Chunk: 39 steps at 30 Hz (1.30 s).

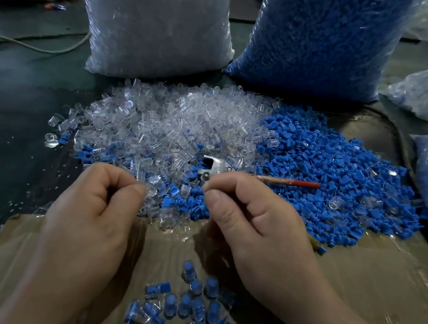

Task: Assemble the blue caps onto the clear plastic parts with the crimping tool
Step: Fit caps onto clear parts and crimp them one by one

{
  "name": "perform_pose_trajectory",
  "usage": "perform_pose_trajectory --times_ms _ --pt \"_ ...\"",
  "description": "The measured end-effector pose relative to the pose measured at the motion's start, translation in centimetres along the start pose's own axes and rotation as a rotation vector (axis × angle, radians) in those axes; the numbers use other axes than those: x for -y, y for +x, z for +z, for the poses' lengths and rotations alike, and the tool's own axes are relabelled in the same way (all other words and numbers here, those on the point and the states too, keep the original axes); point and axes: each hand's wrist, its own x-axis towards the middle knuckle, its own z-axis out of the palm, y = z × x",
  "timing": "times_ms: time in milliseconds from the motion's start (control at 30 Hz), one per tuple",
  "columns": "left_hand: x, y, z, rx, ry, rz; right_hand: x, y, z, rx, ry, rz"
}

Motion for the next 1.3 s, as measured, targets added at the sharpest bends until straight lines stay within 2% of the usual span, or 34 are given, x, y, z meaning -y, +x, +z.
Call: perform_pose_trajectory --times_ms 67,133,233,300,400,633,767,1000,1167,1300 --pt "-0.1 0.0 0.1 0.1 -0.212 -0.128 0.4 -0.1 -0.2 0.04 0.19 0.106" --pt "-0.4 -0.5 0.4 0.207 -0.358 -0.219 0.8 -0.3 -0.1 0.043 0.277 0.117" --pt "-0.8 -1.2 0.9 0.331 -0.486 -0.278 0.9 -0.6 0.4 -0.005 0.066 -0.053" --pt "-1.0 -1.2 0.9 0.335 -0.52 -0.283 0.7 -0.5 0.5 -0.023 -0.093 -0.18" --pt "-1.4 -1.2 0.8 0.377 -0.547 -0.237 0.6 -0.5 0.6 -0.061 -0.158 -0.307" --pt "-2.5 -1.4 0.8 0.45 -0.634 -0.227 0.2 -0.4 0.5 -0.037 -0.217 -0.393" --pt "-3.0 -1.2 1.0 0.515 -0.682 -0.27 0.4 -0.4 0.6 -0.019 -0.234 -0.393" --pt "-2.5 -1.6 0.7 0.529 -0.718 -0.197 0.2 -0.4 -0.1 0.012 -0.259 -0.364" --pt "-2.5 -1.8 0.9 0.422 -0.598 -0.078 0.3 -0.4 -0.3 0.055 -0.3 -0.376" --pt "-2.6 -2.1 1.1 0.429 -0.541 -0.011 0.5 -0.4 -0.6 0.111 -0.333 -0.337"
